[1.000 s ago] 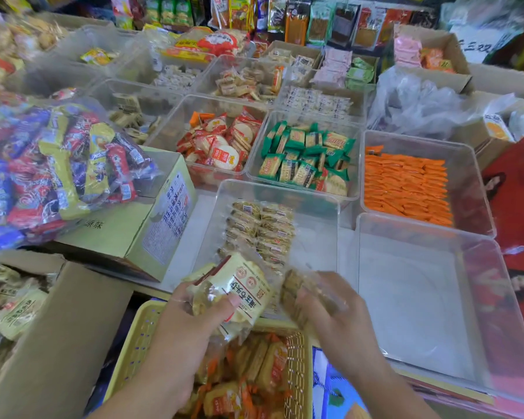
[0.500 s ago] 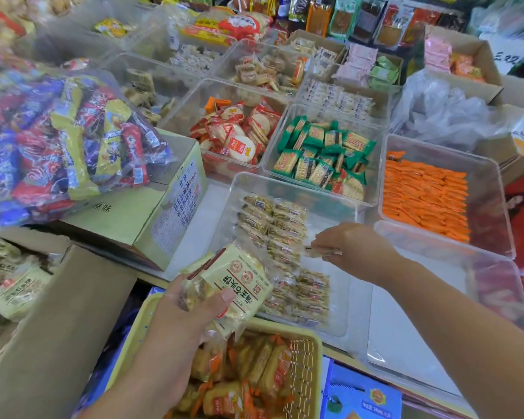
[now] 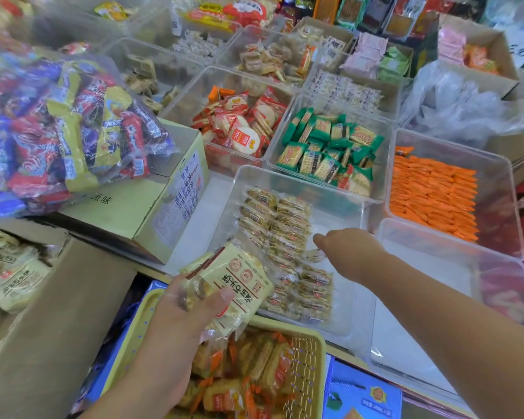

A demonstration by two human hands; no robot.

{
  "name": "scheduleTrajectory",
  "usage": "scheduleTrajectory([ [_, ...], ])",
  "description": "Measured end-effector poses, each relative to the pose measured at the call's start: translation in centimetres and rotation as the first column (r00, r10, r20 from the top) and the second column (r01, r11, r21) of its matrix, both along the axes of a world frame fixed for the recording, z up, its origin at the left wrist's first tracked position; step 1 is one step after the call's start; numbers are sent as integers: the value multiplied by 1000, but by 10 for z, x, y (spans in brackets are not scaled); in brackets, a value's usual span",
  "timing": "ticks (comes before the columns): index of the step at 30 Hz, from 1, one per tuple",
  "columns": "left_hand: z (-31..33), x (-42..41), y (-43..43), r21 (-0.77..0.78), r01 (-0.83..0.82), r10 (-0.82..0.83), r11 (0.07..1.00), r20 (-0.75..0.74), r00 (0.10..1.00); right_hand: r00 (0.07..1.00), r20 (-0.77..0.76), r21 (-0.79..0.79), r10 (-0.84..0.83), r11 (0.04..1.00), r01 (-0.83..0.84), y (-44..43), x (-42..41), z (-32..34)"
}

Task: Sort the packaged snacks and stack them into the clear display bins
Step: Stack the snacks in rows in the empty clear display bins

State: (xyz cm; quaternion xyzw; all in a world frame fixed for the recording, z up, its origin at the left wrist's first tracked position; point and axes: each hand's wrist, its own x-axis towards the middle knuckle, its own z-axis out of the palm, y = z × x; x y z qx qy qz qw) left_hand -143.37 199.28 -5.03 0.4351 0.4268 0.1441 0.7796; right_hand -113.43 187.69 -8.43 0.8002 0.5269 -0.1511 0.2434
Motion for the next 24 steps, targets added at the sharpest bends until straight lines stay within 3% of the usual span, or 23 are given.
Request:
scheduleTrajectory([
  [5, 1, 1, -1, -2, -9, 9, 1000, 13, 1000, 998, -44, -98, -42, 995, 38, -3, -10, -20],
  [10, 3, -3, 1, -14, -17, 17, 1000, 18, 1000, 971, -125, -175, -203, 968, 179, 9, -11, -34],
  [17, 10, -9, 4, -59, 25, -23, 998, 37, 999, 966, -28, -216, -256, 945, 244, 19, -26, -32],
  [19, 12, -9, 4, -70, 36, -33, 997, 48, 998, 957, -18, -119, -291, 950, 287, 19, -31, -15],
  [21, 15, -7, 4, -72, 41, -37, 997, 49, 998, 930, -150, 118, -334, 928, 353, 13, -41, 11],
  [22, 16, -7, 4, -70, 44, -41, 997, 45, 998, 900, -288, 274, -327, 872, 405, 6, -52, 26],
  [24, 17, -4, 3, -48, 48, -47, 998, 32, 998, 780, -600, 532, -178, 639, 555, -10, -87, 58],
])
